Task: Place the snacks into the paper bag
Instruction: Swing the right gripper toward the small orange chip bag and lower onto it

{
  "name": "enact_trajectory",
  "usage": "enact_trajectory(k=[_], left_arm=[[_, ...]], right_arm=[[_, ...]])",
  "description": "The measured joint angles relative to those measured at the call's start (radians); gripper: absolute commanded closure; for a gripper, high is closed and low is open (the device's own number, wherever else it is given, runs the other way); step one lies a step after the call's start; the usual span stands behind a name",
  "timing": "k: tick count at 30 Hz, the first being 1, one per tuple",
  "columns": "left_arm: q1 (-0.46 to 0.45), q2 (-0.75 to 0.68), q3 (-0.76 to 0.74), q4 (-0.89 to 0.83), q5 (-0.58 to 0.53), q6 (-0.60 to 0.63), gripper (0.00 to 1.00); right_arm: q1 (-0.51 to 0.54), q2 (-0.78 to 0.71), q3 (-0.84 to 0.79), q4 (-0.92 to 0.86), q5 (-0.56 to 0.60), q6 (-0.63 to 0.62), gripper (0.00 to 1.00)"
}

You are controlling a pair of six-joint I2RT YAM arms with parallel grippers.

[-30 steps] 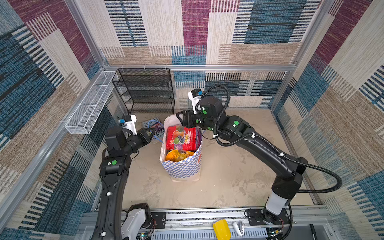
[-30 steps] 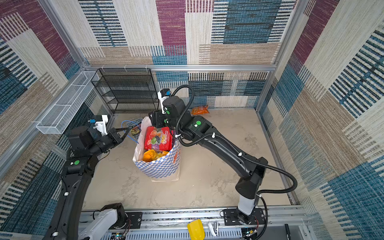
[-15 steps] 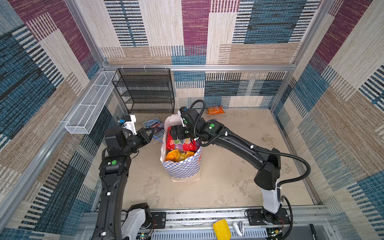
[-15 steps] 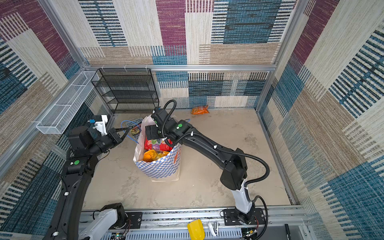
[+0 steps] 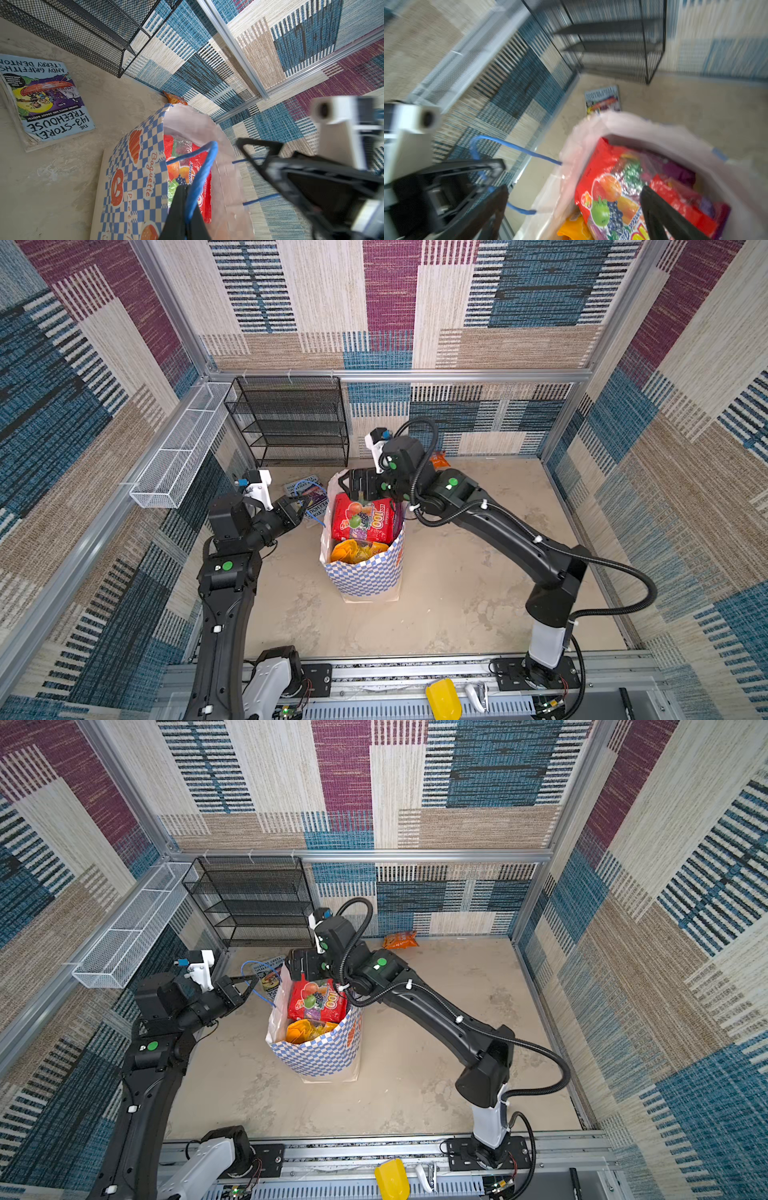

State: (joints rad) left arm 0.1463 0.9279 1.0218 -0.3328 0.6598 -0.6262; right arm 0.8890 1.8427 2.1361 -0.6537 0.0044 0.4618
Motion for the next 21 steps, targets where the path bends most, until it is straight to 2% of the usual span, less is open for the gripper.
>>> enact_trajectory(k=[5, 10, 15, 21], left_arm=[[0.002, -0.010, 0.000, 0.000, -0.002, 0.000, 1.00], [0.004, -0.011, 0.000, 0.000, -0.003, 0.000, 1.00], [0.022, 0.006, 0.000, -0.001, -0.002, -0.001, 1.00], [0.029, 0.017, 0.000, -0.001, 0.003, -0.003, 1.00]], right_arm=[[-0.099, -0.086, 0.054, 0.020, -0.032, -0.048, 0.00], [-0.288, -0.214, -0.108, 0.067, -0.076, -0.031, 0.00], [-0.534, -0.244, -0.304, 0.250, -0.195, 0.130, 0.00], [-0.679, -0.088, -0.393, 0.429, -0.309, 0.295, 0.00]])
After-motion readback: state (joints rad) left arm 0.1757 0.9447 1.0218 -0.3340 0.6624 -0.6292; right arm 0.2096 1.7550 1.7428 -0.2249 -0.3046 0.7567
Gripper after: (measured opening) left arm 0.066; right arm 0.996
